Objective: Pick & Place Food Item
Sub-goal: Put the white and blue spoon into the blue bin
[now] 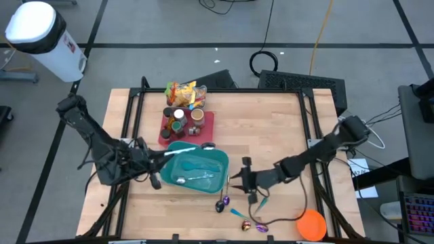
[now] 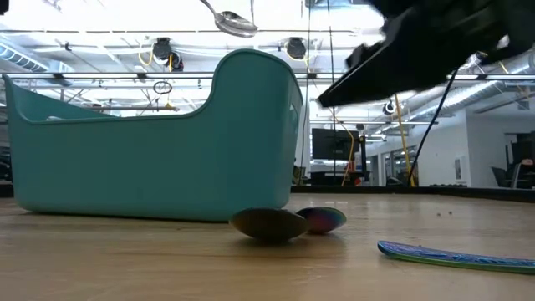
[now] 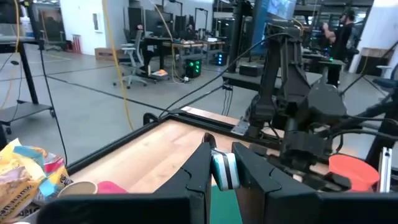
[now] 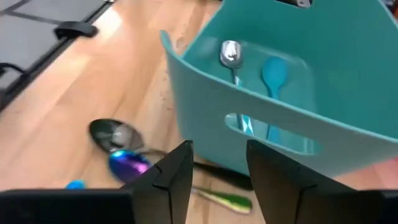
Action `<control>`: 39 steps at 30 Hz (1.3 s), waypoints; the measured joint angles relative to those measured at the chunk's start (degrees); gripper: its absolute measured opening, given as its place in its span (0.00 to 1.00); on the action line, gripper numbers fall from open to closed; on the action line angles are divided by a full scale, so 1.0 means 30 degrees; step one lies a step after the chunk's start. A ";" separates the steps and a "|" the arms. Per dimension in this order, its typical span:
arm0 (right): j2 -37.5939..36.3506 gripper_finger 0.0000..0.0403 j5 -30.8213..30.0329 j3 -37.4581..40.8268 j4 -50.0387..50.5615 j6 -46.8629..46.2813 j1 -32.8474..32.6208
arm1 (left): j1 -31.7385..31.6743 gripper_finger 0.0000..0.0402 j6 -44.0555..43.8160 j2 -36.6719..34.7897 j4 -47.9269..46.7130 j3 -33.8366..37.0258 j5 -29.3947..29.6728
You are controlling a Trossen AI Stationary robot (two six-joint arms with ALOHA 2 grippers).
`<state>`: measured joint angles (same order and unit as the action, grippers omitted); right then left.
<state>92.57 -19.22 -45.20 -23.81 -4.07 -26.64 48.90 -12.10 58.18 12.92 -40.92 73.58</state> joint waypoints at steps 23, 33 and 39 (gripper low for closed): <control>0.2805 0.33 -0.2024 -0.0010 -0.4822 0.0725 0.2883 | -0.0036 0.11 -0.3012 -0.0002 -0.2666 0.0006 -0.0006; 0.2151 0.33 -0.2078 0.0004 -0.3944 0.1882 0.2401 | 0.0635 0.11 -0.4524 -0.0002 -0.2901 0.0006 -0.0988; 0.0923 0.33 -0.2087 -0.0003 -0.2736 0.2458 0.2208 | 0.1897 0.11 -0.8788 -0.0038 -0.5846 0.0006 -0.0120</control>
<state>95.34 -25.48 -45.21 -32.02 3.30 -20.01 54.60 -38.46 58.06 -4.62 -40.91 73.22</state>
